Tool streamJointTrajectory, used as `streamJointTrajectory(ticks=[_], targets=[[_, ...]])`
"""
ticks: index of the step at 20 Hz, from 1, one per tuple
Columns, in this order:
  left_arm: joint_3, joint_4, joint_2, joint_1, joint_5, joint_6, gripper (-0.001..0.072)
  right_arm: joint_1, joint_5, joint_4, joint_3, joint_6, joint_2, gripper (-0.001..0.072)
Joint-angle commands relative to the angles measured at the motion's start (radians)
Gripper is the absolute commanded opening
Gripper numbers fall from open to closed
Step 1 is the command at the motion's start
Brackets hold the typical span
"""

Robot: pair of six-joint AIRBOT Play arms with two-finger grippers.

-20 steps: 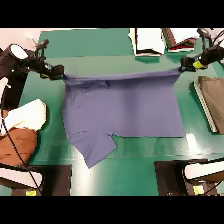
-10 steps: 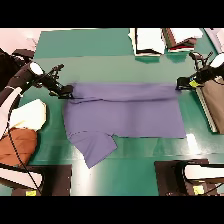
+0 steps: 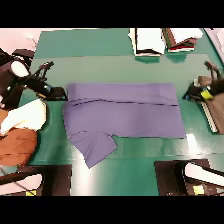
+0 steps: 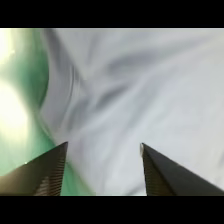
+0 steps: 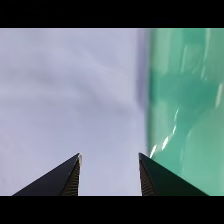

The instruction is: Fold the shirts.

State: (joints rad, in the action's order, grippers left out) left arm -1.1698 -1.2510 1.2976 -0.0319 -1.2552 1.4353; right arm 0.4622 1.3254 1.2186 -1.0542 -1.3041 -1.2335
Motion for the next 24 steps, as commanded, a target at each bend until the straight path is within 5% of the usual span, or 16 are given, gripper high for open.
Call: streamJointTrajectory(ticks=[1,6,8,9,13,16,23,24], targets=[[0.183,-0.017,-0.184,0.002,-0.002,0.006,0.0539,0.197,0.056,-0.013,0.219,0.042,0.106,0.0416],[0.286,0.02,-0.269,0.002,-0.004,0.007,0.052,0.363,0.06,-0.015,0.412,0.083,0.119,0.0416],[0.287,0.046,-0.269,0.002,0.012,0.003,0.0058,0.342,0.03,-0.015,0.465,0.083,0.119,0.0416],[0.287,0.055,-0.269,0.002,0.018,-0.003,0.0026,0.321,0.016,-0.016,0.481,0.083,0.12,0.0416],[0.287,0.052,-0.269,0.002,0.01,-0.004,0.0026,0.195,-0.018,-0.023,0.487,0.082,0.12,0.0374],[0.288,0.031,-0.27,0.002,-0.039,-0.003,0.0026,0.113,-0.023,-0.02,0.487,0.099,0.12,0.0045],[0.529,0.034,-0.488,0.002,-0.069,0.085,0.0032,-0.002,-0.011,-0.013,0.433,0.101,0.12,0.002],[0.583,0.05,-0.517,0.002,-0.068,0.105,0.0254,-0.019,-0.003,-0.013,0.407,0.101,0.12,0.002]])
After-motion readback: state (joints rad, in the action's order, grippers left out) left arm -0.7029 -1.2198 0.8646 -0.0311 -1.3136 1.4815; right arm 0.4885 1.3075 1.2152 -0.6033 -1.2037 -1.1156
